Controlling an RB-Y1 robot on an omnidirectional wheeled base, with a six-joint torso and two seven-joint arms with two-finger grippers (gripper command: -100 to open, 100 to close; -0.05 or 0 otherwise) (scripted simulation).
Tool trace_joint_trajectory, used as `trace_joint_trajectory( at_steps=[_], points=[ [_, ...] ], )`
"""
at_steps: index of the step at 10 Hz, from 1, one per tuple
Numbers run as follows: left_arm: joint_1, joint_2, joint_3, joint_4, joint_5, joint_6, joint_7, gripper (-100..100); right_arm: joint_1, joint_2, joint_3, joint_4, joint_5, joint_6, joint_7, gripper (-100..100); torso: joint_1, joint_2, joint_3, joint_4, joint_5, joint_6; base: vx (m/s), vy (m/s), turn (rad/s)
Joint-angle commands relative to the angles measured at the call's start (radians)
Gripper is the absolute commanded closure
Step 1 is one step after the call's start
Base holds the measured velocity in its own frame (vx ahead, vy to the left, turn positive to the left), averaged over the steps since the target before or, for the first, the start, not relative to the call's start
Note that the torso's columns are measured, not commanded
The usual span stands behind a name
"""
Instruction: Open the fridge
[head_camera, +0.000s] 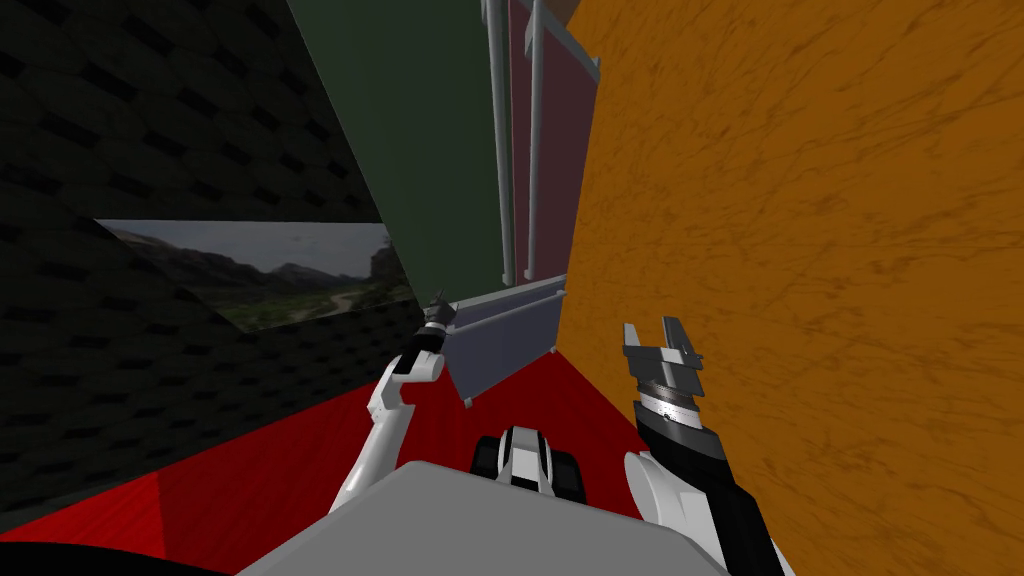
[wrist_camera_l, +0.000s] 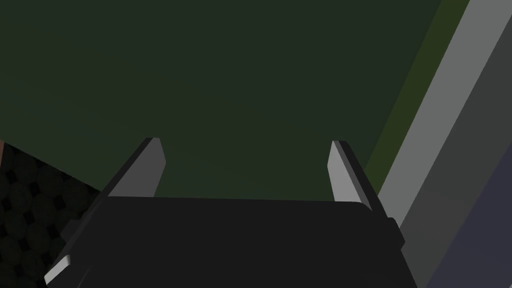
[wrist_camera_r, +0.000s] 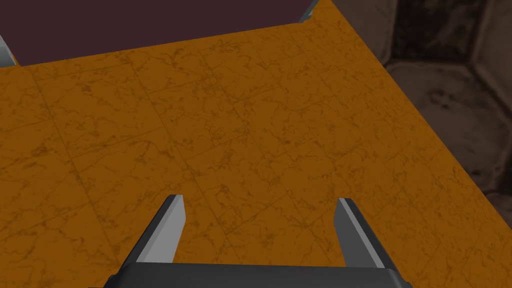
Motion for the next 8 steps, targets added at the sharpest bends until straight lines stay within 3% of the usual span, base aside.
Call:
trace_joint_trajectory(
  at_steps=[1, 3, 4, 8],
  points=[
    [-0.066, -0.01, 0.038, 0.037, 0.021, 0.068, 0.031, -100, 0.0, 0.0, 0.0, 0.0, 0.0, 0.0, 0.0, 0, 0.001, -0.001, 0.0, 0.0, 0.0, 0.0, 0.05, -0.116, -0.015],
    [-0.122, -0.019, 0.075, 0.075, 0.041, 0.128, 0.061, -100, 0.0, 0.0, 0.0, 0.0, 0.0, 0.0, 0.0, 0, -0.005, -0.002, -0.001, -0.001, -0.001, 0.0, 0.068, -0.176, -0.016],
    [-0.128, -0.019, 0.075, 0.075, 0.041, 0.137, 0.061, -100, 0.0, 0.0, 0.0, 0.0, 0.0, 0.0, 0.0, 0, -0.005, -0.003, -0.002, -0.001, -0.001, 0.0, 0.058, -0.119, 0.0],
    [-0.25, -0.039, 0.146, 0.155, 0.082, 0.258, 0.118, -100, 0.0, 0.0, 0.0, 0.0, 0.0, 0.0, 0.0, 0, -0.003, -0.001, -0.001, 0.0, -0.001, 0.0, 0.058, -0.142, -0.014]
  ],
)
